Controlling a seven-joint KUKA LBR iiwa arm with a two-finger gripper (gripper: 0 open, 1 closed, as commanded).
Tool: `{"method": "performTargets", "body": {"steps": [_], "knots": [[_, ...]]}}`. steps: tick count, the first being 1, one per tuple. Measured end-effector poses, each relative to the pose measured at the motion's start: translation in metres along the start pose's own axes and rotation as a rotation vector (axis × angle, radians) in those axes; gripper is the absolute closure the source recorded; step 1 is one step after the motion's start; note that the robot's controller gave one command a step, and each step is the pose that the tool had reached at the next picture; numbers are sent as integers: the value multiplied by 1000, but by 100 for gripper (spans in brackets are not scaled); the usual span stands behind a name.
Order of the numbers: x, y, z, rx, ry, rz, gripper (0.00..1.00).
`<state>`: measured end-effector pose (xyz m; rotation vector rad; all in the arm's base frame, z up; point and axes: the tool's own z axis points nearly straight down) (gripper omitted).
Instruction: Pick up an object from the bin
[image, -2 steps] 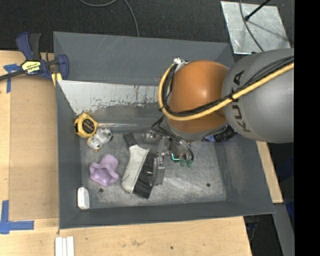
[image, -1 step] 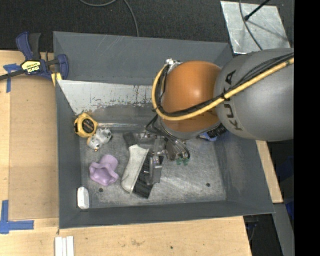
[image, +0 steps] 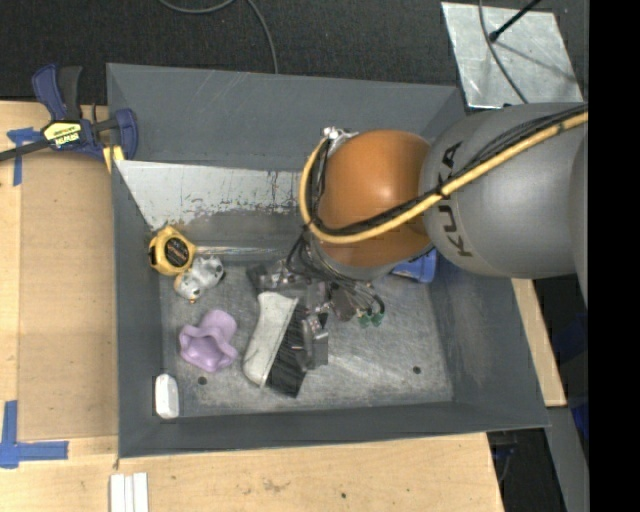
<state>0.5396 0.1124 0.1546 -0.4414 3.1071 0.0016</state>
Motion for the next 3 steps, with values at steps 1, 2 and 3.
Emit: {"method": "performTargets", "body": {"steps": [1, 2, 3], "knots": [[-17, -9, 44, 2, -6, -50, 0], [-26, -5, 77, 1, -19, -89, 100], [-26, -5, 77, 1, -19, -89, 100]]}}
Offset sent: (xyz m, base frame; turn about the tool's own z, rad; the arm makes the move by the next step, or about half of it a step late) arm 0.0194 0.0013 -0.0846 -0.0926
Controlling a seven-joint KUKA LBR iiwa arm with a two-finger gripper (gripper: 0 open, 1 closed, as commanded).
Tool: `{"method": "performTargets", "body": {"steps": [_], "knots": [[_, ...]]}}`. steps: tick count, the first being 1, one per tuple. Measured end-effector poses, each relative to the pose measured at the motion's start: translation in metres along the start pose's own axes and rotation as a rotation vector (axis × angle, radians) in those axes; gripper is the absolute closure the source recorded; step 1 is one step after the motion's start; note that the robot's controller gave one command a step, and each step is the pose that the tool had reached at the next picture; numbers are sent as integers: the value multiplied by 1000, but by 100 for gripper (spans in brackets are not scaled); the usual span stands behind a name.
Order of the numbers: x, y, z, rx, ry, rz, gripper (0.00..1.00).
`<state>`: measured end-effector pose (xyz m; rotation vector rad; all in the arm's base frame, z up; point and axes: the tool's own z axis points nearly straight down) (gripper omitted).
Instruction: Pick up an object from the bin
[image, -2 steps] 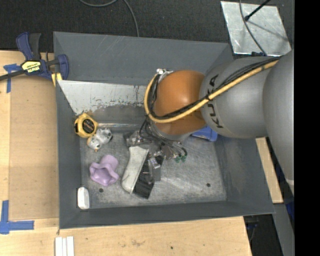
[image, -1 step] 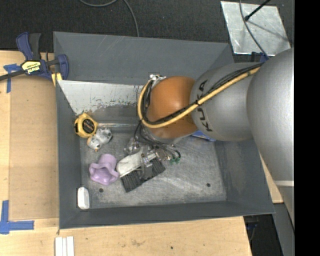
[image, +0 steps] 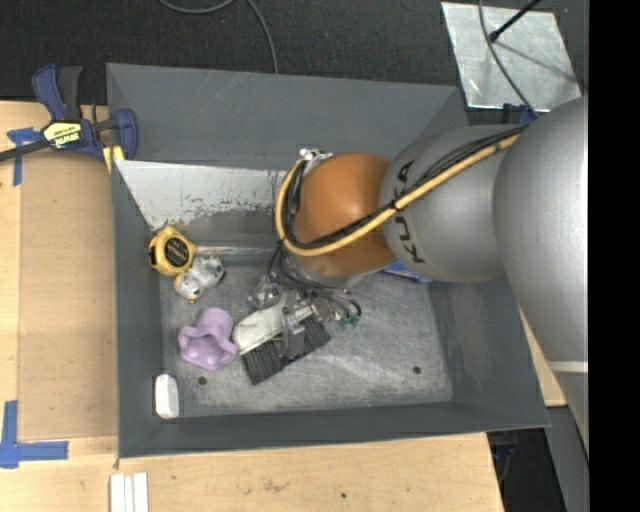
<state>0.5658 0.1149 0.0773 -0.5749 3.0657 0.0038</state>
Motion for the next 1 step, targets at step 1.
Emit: {"method": "performTargets", "body": {"steps": [1], "knots": [[-38, 28, -135, -3, 19, -115, 100]]}}
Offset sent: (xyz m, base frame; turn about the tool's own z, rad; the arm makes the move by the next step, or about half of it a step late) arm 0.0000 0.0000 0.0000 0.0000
